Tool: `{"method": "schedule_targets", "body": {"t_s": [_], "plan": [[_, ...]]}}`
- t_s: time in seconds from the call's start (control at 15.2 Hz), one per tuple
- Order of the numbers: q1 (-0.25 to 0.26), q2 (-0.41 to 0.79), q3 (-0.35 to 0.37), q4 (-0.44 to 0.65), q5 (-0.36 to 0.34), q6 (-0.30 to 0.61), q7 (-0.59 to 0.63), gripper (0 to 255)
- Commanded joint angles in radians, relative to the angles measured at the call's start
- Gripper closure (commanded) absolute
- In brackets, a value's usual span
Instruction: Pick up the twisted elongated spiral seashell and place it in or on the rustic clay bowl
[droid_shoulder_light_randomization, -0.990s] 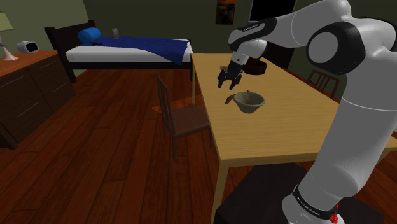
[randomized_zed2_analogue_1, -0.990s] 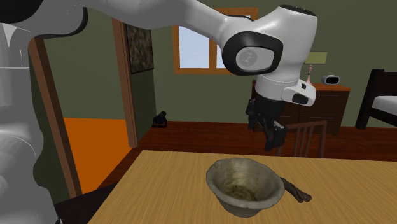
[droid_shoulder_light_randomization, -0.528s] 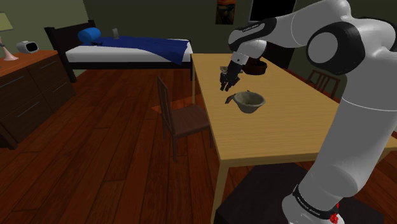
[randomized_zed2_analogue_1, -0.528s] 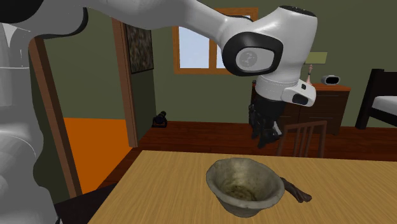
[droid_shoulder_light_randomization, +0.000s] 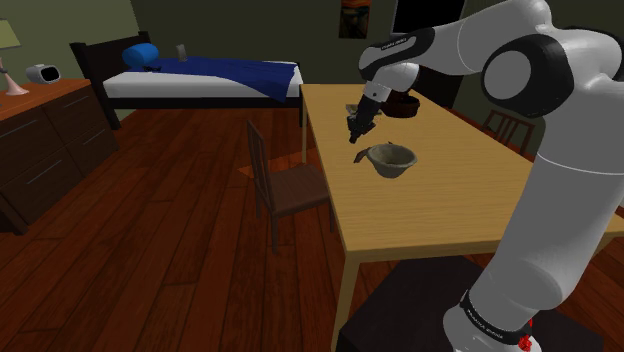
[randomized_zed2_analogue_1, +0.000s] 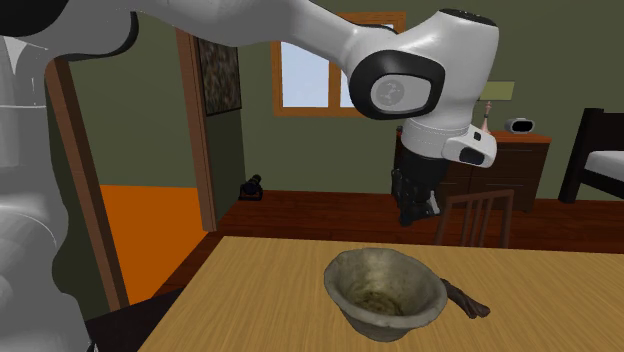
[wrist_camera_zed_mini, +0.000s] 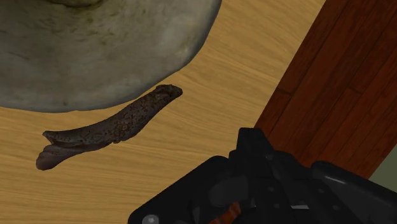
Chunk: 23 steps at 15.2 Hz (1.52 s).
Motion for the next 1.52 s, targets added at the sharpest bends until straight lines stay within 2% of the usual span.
{"method": "schedule_targets", "body": {"t_s": [0.0, 0.13, 0.2, 0.33, 0.46, 0.53, 0.99, 1.45], "plan": [[0.000, 0.000, 0.000, 0.000, 0.000, 0.000, 0.000, 0], [0.065, 0.020, -0.025, -0.029, -0.124, 0.129, 0.399, 0], [0.098, 0.042, -0.047, -0.027, -0.195, 0.164, 0.606, 0], [0.162, 0.104, -0.104, 0.006, -0.328, 0.170, 1.012, 0], [0.222, 0.188, -0.174, 0.071, -0.419, 0.104, 1.381, 0], [0.233, 0.200, -0.187, 0.080, -0.423, 0.092, 1.420, 0], [0.216, 0.247, -0.180, 0.037, -0.397, 0.178, 1.403, 0], [0.216, 0.247, -0.180, 0.037, -0.397, 0.178, 1.404, 0]]}}
